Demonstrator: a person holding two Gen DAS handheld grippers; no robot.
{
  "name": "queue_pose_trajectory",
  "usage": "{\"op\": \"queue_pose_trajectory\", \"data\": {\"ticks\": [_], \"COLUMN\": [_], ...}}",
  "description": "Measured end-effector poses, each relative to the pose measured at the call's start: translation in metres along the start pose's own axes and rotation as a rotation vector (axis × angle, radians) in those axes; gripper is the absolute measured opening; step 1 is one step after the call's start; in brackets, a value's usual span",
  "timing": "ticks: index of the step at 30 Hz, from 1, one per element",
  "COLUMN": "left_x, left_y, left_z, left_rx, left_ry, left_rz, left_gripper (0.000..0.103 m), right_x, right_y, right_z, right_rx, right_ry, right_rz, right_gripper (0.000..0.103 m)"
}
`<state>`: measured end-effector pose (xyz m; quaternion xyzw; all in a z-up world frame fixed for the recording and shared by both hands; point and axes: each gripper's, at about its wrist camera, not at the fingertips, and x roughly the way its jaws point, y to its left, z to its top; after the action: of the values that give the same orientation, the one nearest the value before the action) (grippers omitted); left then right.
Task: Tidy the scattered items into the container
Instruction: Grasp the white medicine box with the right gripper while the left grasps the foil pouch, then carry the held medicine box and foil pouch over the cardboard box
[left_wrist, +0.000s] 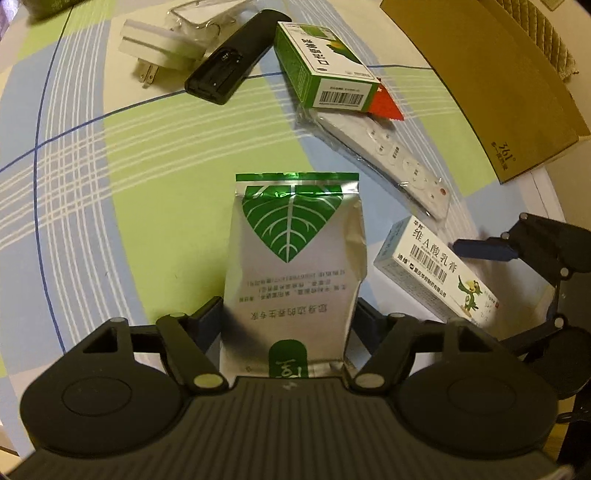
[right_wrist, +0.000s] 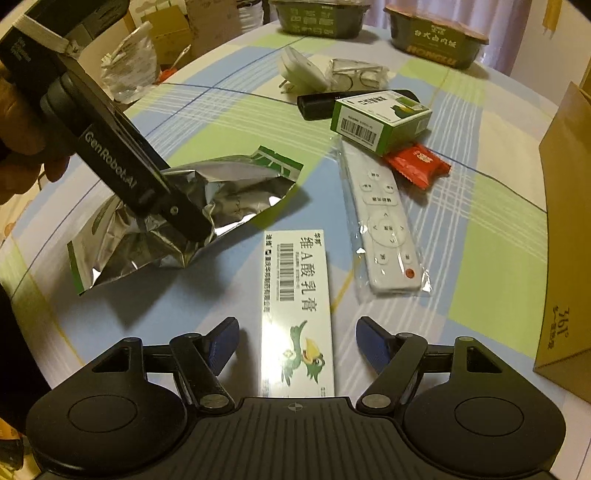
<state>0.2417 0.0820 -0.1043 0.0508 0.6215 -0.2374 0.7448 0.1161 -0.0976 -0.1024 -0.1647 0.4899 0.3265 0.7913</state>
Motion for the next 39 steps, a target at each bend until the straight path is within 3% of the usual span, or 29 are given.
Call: {"op": "queue_pose_trajectory", "data": {"ticks": [4,5,6,7,12,39], "left_x": [-0.002,-0.003,-0.005,-0.007,-0.014,-0.081], "left_y": [-0.003,-0.004,-0.005,-0.007,-0.019,-0.075], "left_z": [0.0,-0.001,-0.002,-0.003,-0.012,-0.048], "left_rx": [0.001,0.006,0.009,0.009,0.04,0.044], "left_ry": [-0.011,-0.016,-0.02,-0.024,-0.043,-0.14], "left_rz": [0.009,0.01,0.011,0.012,0.07,0.106], "left_gripper": [0.061,0.056,0.049,0.046,0.044,0.044], "right_x": [0.002,0.003,0.002,0.001,-0.006,-0.092], "right_y": [0.002,0.003,0.003,0.003,0.002,-0.007], "right_z": [0.002,0.002,0.001,0.001,-0.003,-0.025], "right_rx": [-0.013,-0.016,-0.021,-0.02,-0.001,0.108], "right_ry": [0.001,0.003,0.003,0.005,0.005,-0.104], "right_rz": [-0.001,0.001,-0.011,-0.009,-0.015,-0.093], "right_gripper": [0.073,0.053,0.043,0.041,0.041,0.041]}}
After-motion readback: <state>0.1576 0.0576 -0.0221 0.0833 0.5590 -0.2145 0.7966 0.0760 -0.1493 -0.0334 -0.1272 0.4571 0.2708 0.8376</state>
